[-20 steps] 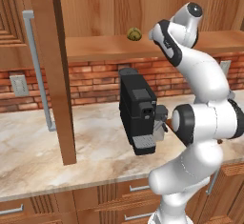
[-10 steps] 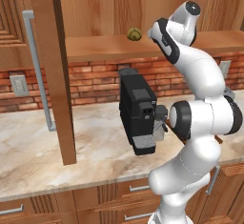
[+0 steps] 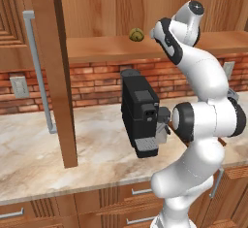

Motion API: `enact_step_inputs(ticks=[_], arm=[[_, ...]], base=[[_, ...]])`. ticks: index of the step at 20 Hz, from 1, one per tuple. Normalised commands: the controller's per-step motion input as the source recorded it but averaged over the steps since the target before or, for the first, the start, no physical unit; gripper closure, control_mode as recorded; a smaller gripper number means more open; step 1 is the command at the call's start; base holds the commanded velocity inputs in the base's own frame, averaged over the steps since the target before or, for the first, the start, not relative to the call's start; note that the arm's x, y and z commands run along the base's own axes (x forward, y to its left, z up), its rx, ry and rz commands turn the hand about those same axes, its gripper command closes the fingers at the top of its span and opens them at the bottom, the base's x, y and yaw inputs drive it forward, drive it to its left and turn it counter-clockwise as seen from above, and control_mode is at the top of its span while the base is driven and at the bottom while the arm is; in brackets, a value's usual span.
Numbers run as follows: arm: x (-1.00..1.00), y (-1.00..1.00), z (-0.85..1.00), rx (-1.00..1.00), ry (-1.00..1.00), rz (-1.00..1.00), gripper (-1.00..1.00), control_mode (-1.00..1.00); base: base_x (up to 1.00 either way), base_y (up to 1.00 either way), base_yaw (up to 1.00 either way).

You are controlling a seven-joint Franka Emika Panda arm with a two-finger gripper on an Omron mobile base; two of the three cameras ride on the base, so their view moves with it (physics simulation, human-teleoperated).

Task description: Pick the bread, place it on the cutting board, pick the jam, place it on the counter, and close the cabinet.

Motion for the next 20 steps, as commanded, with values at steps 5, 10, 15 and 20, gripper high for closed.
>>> enact_step_inputs(ticks=[5, 10, 15, 20], arm=[[-0.13, -0.01, 0.00, 0.00, 0.00, 0.00, 1.00, -1.00], [-0.29, -0.08, 0.00, 0.00, 0.00, 0.00, 1.00, -1.00], [-0.29, -0.13, 0.00, 0.00, 0.01, 0.00, 1.00, -1.00], [-0.39, -0.14, 0.00, 0.00, 0.00, 0.00, 1.00, -1.00]], base=[[0.00, 0.00, 0.00], [0.00, 0.00, 0.00], [0.00, 0.00, 0.00], [0.00, 0.00, 0.00]])
